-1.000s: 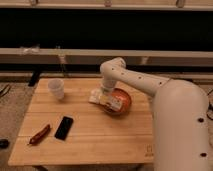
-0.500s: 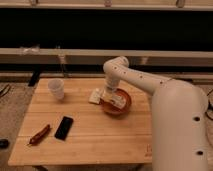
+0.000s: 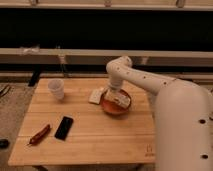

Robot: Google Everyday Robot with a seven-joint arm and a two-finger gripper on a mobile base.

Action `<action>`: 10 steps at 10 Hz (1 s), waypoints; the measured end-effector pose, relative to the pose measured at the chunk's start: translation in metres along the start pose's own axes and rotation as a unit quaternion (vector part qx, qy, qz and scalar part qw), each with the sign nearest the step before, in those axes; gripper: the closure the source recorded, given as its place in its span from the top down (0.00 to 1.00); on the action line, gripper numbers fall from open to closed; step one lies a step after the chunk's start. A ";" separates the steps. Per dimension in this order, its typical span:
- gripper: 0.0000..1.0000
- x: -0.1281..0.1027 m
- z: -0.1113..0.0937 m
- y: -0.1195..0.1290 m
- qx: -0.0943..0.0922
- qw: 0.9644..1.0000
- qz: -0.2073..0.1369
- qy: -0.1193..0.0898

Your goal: Place the bottle in the ceramic bowl

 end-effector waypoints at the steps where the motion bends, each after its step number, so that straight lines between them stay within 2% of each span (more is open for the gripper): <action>1: 0.80 0.002 -0.003 -0.001 0.003 1.000 0.000 -0.001; 5: 0.80 0.003 -0.018 -0.006 0.015 1.000 -0.001 -0.009; 7: 0.80 -0.005 -0.034 -0.006 0.018 0.999 0.001 -0.041; 8: 0.80 -0.012 -0.046 -0.005 0.017 0.998 -0.006 -0.066; 9: 0.80 -0.015 -0.053 -0.004 0.017 0.997 -0.011 -0.081; 10: 0.80 -0.016 -0.056 -0.004 0.017 0.996 -0.012 -0.087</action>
